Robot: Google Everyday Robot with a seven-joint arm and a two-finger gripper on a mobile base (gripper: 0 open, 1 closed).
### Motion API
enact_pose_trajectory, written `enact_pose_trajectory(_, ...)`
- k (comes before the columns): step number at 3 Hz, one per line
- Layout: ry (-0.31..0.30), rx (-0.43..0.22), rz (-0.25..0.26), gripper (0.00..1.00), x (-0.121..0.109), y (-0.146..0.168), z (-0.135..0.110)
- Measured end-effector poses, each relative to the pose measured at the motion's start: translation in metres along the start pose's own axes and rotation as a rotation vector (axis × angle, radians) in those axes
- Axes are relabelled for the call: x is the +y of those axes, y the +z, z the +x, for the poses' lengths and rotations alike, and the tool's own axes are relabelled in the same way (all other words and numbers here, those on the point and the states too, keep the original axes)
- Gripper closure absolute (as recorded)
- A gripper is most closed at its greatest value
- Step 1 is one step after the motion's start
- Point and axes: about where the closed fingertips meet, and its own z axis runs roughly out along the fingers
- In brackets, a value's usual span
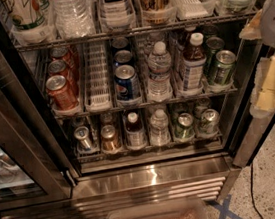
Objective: Pick water bottle from bottom shelf of fridge
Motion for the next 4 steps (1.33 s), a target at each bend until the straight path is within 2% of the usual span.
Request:
enact_pose_trajectory(1, 0.000, 0.000, 0.000, 0.00, 0.000, 0.000, 0.000)
enact_pose_trajectory(2, 0.010, 0.010, 0.032, 0.00, 0.001, 0.004, 0.001)
enact_pose_trajectory(3, 0.050, 0.000, 0.014, 0.00, 0.015, 0.052, 0.014)
enact_pose_trajectory(4, 0.050, -0.019, -0.007, 0.00, 0.037, 0.113, 0.031)
